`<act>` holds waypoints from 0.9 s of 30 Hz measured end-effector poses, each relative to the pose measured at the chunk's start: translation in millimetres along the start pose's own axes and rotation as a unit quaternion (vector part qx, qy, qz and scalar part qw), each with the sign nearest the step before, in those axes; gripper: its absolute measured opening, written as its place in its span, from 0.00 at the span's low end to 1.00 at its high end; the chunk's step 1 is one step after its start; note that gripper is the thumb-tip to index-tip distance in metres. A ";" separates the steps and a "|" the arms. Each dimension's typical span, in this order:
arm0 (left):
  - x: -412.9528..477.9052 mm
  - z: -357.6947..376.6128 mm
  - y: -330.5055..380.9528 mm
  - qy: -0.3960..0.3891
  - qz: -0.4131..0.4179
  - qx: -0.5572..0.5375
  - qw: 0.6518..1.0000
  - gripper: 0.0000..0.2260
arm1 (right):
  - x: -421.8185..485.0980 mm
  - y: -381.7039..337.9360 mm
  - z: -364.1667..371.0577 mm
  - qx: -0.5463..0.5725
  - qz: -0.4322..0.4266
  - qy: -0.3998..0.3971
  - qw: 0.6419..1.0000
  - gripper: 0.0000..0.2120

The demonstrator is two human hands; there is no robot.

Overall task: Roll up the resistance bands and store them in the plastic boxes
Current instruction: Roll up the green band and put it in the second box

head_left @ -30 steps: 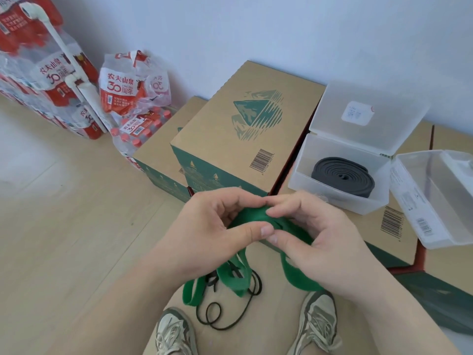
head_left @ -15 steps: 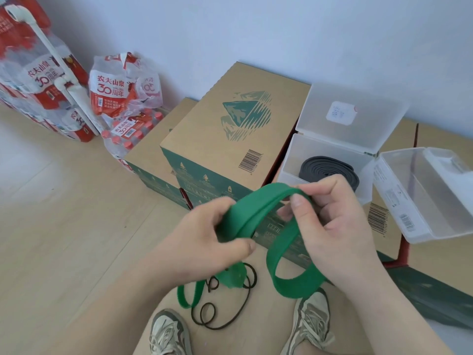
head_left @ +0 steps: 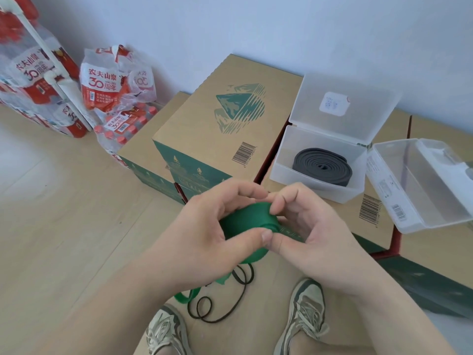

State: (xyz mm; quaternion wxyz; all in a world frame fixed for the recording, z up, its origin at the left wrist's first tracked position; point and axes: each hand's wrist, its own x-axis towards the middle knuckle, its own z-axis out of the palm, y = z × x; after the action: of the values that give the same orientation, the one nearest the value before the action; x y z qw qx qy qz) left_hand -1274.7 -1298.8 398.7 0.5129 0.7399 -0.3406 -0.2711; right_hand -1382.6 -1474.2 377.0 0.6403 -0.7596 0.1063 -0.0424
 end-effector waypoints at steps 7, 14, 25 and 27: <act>2.9 -3.0 -15.4 -0.030 -0.050 0.019 0.998 0.31 | 3.8 4.5 6.9 0.010 -0.026 0.077 0.997 0.11; 4.4 4.9 -30.0 -0.084 -0.099 0.056 0.990 0.12 | 6.1 -5.1 2.8 0.073 0.002 0.162 0.984 0.08; 1.3 -14.0 -11.4 0.028 -0.039 0.002 0.999 0.15 | 1.2 5.4 -8.4 -0.043 0.122 -0.011 0.991 0.16; 1.3 -8.0 -10.9 0.010 -0.023 0.019 1.000 0.17 | 0.4 1.9 -3.8 -0.001 0.080 -0.012 0.997 0.17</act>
State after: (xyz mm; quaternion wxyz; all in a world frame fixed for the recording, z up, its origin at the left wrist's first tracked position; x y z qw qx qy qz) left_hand -1265.5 -1292.6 390.9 0.4959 0.7598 -0.3235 -0.2687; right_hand -1383.2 -1478.2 375.8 0.6424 -0.7495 0.1589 0.0181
